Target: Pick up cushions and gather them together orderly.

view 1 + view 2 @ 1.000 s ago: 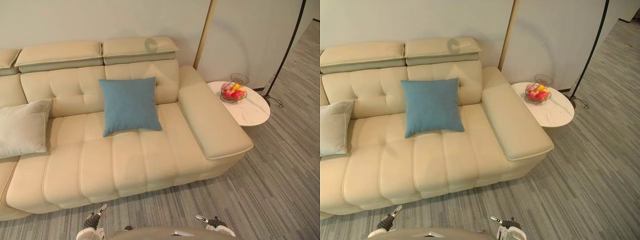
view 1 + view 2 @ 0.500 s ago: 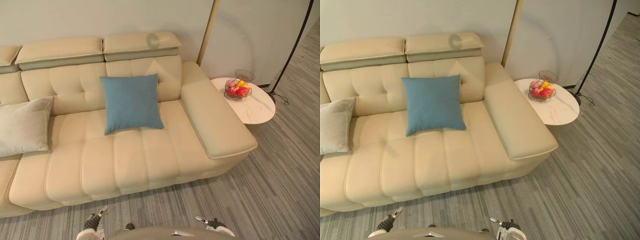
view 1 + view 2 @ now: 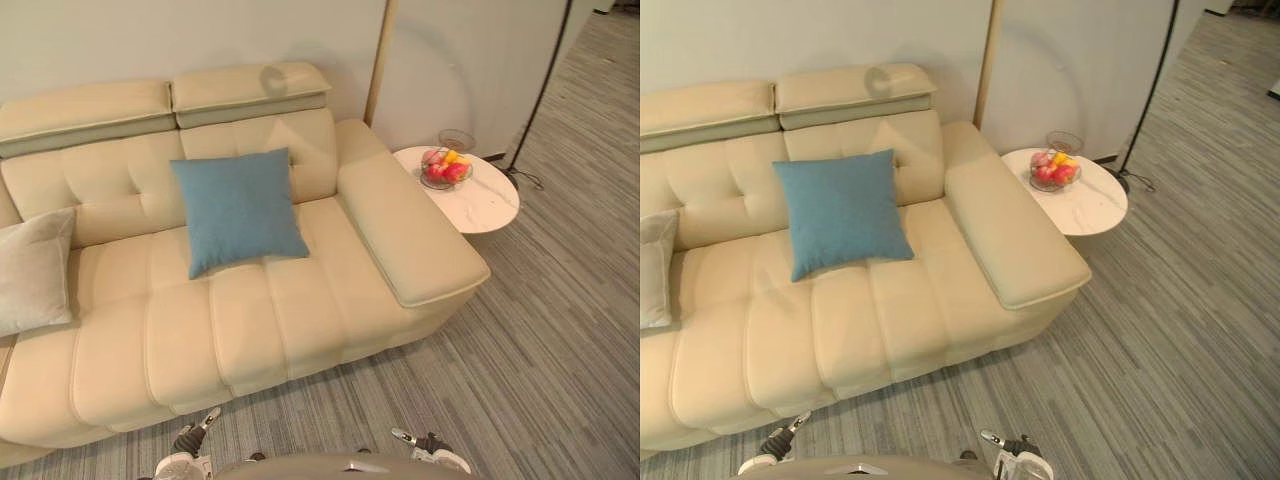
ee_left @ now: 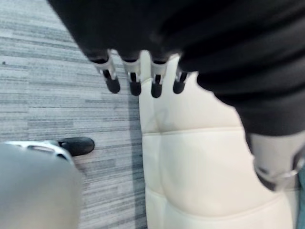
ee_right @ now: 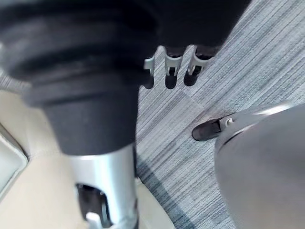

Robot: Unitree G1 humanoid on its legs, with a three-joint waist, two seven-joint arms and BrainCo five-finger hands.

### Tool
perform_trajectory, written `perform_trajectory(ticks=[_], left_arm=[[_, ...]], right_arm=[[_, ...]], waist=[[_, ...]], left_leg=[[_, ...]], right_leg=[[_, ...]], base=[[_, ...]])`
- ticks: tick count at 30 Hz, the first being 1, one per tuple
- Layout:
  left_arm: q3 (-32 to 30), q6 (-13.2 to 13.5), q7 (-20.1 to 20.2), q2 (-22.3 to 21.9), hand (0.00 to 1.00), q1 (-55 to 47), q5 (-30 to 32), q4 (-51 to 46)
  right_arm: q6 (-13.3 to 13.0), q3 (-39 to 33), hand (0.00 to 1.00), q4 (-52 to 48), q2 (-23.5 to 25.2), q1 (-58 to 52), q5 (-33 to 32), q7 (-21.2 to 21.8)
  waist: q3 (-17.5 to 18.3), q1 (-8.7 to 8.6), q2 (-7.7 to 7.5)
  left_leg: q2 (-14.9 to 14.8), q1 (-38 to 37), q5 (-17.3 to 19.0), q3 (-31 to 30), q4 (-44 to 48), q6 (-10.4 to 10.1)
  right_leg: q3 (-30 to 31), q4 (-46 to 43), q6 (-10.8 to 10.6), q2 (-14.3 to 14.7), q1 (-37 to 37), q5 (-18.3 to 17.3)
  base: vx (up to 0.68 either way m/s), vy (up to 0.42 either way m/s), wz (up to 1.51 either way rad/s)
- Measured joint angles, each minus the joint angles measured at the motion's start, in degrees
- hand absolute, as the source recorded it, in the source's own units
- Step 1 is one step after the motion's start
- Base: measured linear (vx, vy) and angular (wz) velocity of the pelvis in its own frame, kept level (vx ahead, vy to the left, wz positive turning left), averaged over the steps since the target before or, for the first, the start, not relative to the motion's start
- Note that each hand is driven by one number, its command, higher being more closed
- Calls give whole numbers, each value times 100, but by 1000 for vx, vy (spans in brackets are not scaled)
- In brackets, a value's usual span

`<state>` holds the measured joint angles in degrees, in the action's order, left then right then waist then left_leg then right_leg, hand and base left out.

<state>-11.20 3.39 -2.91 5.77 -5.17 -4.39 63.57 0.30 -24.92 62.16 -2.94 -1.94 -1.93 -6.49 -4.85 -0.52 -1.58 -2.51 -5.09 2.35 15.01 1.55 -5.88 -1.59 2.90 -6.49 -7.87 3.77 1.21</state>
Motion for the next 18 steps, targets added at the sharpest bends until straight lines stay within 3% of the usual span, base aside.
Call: perform_trajectory(ticks=[2, 3, 4, 10, 11, 12, 13, 14, 15, 17, 18], left_arm=[[0, -2, 0, -35, 0, -16, -2, 6], [5, -12, 2, -48, 0, -21, -1, 30], [8, -17, 4, -42, 0, -19, -1, 30], [-3, -46, 12, 7, 0, 6, 16, 74], [-11, -46, 12, 12, 0, 20, 22, 78], [-11, -46, 13, 6, 0, 67, 23, 105], [-11, -46, 13, 0, 0, 102, 24, 112], [-11, -48, 15, -9, 0, 174, 24, 112], [5, -49, 35, -124, 0, 248, 25, 76], [15, -53, 71, -232, 0, 193, 36, 53], [16, -55, 72, -233, 0, 183, 47, 56]], right_arm=[[-5, 5, 0, -5, -62, 31, -2, 1], [-8, 3, 0, -16, -91, 29, -1, 1], [-7, 1, 0, -16, -91, 37, -1, 1], [16, 14, 0, -29, -85, 72, 3, 3], [15, 126, 0, -29, -96, 174, 3, 1], [4, 262, 0, -37, -98, 295, 5, 2], [0, 327, 0, -42, -95, 349, 5, 2], [-5, 411, 0, -49, -85, 467, 8, 4], [-2, 392, 0, -47, -170, 496, 15, 0], [-8, 394, 0, -63, -204, 485, 12, 4], [-8, 413, 0, -64, -226, 491, 19, 7]], waist=[[-6, 39, 78], [-36, -5, 122], [-34, -20, 134], [-67, -100, 98], [-106, -78, 111], [-138, -71, 129], [-159, -59, 124], [-256, -73, 158], [-363, -83, 350], [-392, -99, 562], [-391, -111, 576]], left_leg=[[33, 141, 370, -773, 417, 18], [59, 130, 504, -747, 484, 152], [54, 124, 528, -686, 504, 151], [-3, 69, 736, 474, 589, 221], [-75, 56, 773, 793, 629, 271], [-137, 47, 796, 934, 632, 317], [-153, 43, 802, 1019, 640, 332], [-182, -6, 822, 1300, 636, 371], [-308, -167, 838, 1594, 604, 386], [-465, -315, 856, 1997, 552, 327], [-487, -336, 868, 2091, 533, 293]], right_leg=[[363, 19, 94, 72, -189, 44], [580, 79, 134, 104, -235, 107], [622, 94, 126, 106, -247, 142], [1547, 76, 95, 330, -854, 668], [1450, 91, 231, 496, -1029, 1038], [1134, 171, 444, 627, -1143, 1344], [908, 171, 561, 669, -1199, 1416], [11, 132, 1190, 614, -1199, 859], [-1094, -257, 1278, 463, -1261, 382], [-2171, -1013, 1245, 311, -1383, 71], [-2422, -1202, 1244, 273, -1387, -7]], base=[[-4, -11, -94], [-1, 7, -99], [-23, 44, -88], [-20, 20, -116], [-14, -10, -164], [-21, -22, -167], [-41, -67, -132], [-49, -66, -121], [-57, -49, -120], [-27, -16, -98], [-3, -72, -87]])
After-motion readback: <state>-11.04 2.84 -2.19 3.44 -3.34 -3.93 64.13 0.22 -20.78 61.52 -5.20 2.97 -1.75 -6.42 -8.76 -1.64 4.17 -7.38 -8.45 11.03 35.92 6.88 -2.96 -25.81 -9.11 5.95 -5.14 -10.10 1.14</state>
